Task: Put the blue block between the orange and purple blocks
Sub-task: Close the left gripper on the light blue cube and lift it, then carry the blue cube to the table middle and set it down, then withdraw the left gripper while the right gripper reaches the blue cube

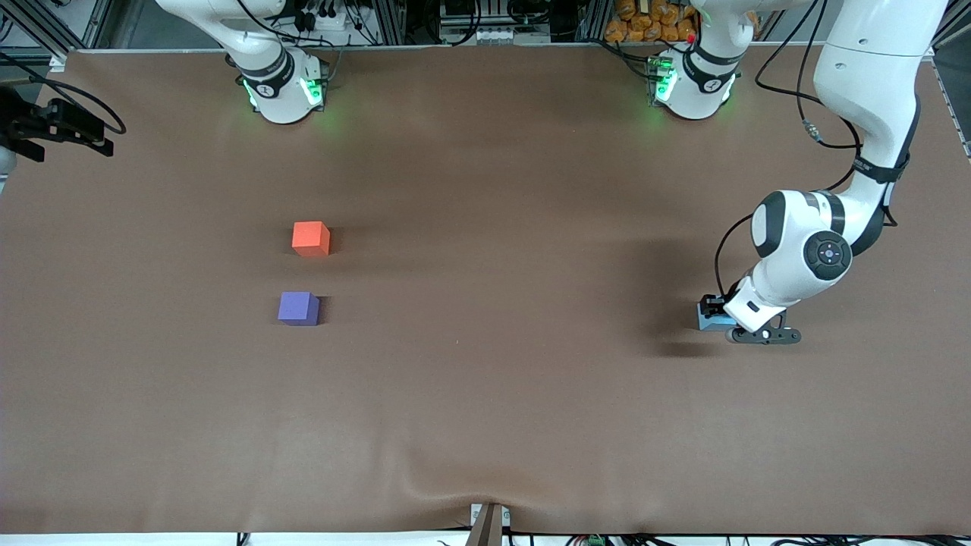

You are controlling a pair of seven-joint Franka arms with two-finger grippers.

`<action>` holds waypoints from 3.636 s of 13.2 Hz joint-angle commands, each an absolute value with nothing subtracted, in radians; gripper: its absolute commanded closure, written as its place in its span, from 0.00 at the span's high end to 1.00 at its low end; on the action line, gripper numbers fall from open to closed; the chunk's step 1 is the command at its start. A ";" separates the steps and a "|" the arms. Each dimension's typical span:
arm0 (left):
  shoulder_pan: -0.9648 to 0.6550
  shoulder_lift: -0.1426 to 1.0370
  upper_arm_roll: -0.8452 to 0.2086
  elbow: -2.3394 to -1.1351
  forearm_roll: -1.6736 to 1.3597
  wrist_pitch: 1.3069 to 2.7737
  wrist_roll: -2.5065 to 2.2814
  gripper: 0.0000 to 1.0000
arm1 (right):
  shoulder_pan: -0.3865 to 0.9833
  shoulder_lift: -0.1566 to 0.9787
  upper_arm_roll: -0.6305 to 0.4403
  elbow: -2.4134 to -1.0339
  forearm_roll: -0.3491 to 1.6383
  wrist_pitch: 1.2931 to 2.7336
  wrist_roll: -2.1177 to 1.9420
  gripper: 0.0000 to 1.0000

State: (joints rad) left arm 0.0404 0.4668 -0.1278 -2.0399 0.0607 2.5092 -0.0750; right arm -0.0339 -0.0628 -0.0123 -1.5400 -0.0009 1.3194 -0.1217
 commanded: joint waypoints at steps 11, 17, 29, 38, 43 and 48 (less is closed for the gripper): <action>-0.301 0.555 -0.356 -1.795 0.080 2.384 -0.551 0.00 | -0.058 -0.072 0.002 -1.549 0.015 1.315 -0.118 1.00; -0.540 0.707 -0.330 -1.565 0.080 2.379 -0.908 0.00 | -0.049 -0.051 0.005 -1.542 0.014 1.315 -0.120 1.00; -0.833 0.835 -0.126 -1.391 0.080 2.366 -1.055 1.00 | -0.014 0.138 0.008 -1.494 0.014 1.327 -0.123 1.00; -0.669 0.476 -0.095 -1.404 0.147 1.913 -1.013 1.00 | 0.059 0.147 0.015 -1.706 0.149 1.529 0.079 1.00; -0.461 0.290 -0.100 -1.437 0.146 1.746 -0.775 1.00 | 0.259 0.152 0.020 -1.847 0.149 1.793 0.294 1.00; -0.229 0.109 -0.106 -1.577 0.120 1.746 -0.397 1.00 | 0.507 0.291 0.020 -1.878 0.149 2.097 0.469 1.00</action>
